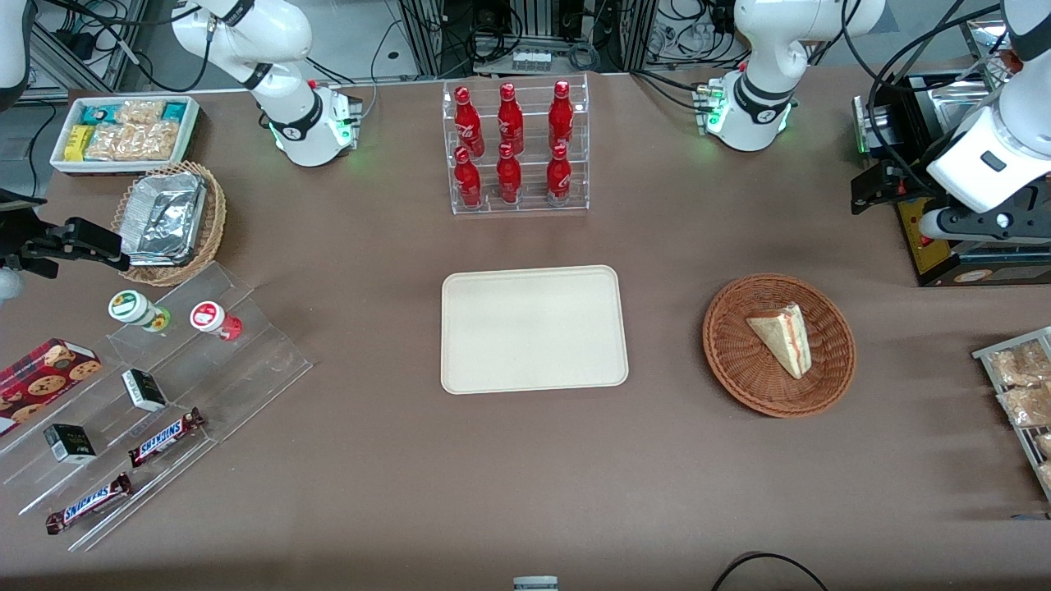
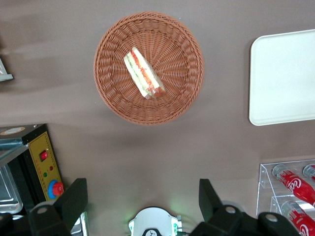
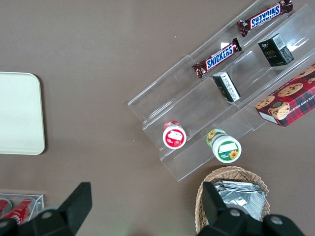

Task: Place sandwich from basket to tray
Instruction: 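Move the left gripper over the wrapped sandwich in the woven basket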

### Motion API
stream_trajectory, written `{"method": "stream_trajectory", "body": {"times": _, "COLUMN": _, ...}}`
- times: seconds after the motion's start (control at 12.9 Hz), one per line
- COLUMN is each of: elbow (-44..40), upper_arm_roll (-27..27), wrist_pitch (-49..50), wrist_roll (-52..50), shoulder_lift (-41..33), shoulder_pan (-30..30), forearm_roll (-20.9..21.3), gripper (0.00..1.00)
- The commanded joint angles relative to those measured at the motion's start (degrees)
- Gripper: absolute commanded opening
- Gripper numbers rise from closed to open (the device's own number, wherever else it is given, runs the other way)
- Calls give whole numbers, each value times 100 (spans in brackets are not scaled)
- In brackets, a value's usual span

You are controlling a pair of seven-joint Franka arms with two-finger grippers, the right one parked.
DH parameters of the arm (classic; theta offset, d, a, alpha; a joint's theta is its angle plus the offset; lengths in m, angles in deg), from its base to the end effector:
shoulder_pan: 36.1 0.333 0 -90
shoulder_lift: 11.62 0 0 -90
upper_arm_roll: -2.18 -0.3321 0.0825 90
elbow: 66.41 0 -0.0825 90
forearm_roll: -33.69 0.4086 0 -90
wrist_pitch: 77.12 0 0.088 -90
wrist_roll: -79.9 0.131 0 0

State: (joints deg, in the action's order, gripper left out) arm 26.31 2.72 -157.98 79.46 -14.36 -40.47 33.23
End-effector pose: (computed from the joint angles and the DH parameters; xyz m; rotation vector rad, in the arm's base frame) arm 0.5391 -0.0476 0.6080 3.1291 -0.1231 -0.2500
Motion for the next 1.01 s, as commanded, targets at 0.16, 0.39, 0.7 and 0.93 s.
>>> {"method": "stream_trajectory", "body": {"times": 0.16, "elbow": 80, "upper_arm_roll": -36, "wrist_pitch": 44, "wrist_roll": -96, "shoulder_lift": -25, "shoulder_pan": -12, "forearm_roll": 10, "gripper": 100}}
{"method": "stream_trajectory", "body": {"times": 0.39, "elbow": 1052, "upper_arm_roll": -28, "wrist_pitch": -911, "wrist_roll": -96, "shoulder_lift": -182, "shoulder_pan": -12, "forearm_roll": 168, "gripper": 100}}
{"method": "stream_trajectory", "body": {"times": 0.7, "elbow": 2090, "upper_arm_roll": -28, "wrist_pitch": -2124, "wrist_roll": -184, "shoulder_lift": -192, "shoulder_pan": 224, "forearm_roll": 177, "gripper": 100}}
{"method": "stream_trajectory", "body": {"times": 0.93, "elbow": 2698, "upper_arm_roll": -19, "wrist_pitch": -3116, "wrist_roll": -970, "shoulder_lift": -43, "shoulder_pan": 217, "forearm_roll": 177, "gripper": 100}}
